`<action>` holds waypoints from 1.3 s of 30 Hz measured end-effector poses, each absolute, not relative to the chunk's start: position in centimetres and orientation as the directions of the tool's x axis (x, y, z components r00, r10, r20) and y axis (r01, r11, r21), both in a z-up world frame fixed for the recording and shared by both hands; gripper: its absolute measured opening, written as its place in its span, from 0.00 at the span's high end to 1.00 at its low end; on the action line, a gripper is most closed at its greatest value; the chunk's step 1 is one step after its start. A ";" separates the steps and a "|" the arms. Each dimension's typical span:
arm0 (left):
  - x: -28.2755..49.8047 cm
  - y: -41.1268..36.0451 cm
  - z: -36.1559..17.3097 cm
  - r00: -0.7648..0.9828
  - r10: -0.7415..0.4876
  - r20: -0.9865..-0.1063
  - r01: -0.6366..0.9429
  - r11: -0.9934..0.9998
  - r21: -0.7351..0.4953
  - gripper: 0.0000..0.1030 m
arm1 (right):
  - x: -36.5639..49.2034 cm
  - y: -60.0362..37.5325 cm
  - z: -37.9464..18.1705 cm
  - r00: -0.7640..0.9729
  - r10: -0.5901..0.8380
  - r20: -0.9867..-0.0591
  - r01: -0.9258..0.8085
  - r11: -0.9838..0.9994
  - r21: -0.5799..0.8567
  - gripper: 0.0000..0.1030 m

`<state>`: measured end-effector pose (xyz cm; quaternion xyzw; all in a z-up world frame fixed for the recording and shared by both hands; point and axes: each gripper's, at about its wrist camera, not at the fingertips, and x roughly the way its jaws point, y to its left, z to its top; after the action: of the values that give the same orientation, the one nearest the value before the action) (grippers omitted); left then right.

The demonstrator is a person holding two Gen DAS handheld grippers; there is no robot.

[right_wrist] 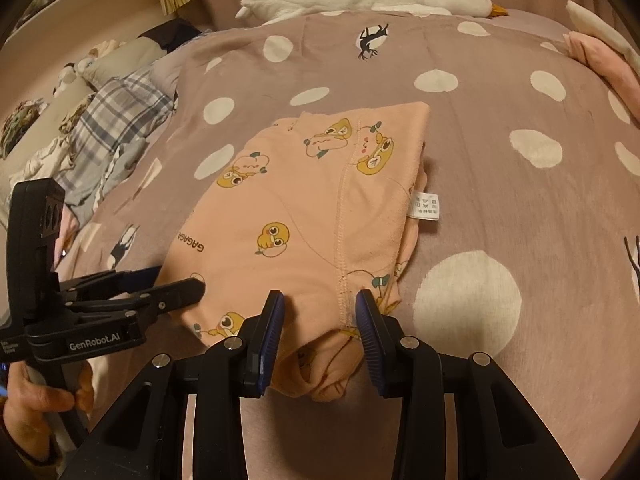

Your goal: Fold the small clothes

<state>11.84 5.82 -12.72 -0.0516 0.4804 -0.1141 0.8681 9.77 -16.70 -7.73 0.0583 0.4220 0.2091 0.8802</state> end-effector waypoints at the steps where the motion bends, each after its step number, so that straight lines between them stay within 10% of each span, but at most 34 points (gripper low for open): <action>1: 11.7 5.9 -12.7 0.512 -0.247 -0.823 0.147 0.969 -0.199 0.43 | 9.7 -16.8 -7.7 0.556 0.418 -0.719 -0.316 0.906 0.282 0.61; 39: 9.6 6.2 -12.8 0.510 -0.217 -0.832 0.131 0.976 -0.174 0.42 | 8.5 -17.3 -8.5 0.529 0.374 -0.762 -0.272 0.925 0.266 0.61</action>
<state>9.65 6.21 -12.82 -0.0443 0.4846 -0.1002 0.8678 8.45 -17.26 -8.55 0.0570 0.4488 0.1850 0.8724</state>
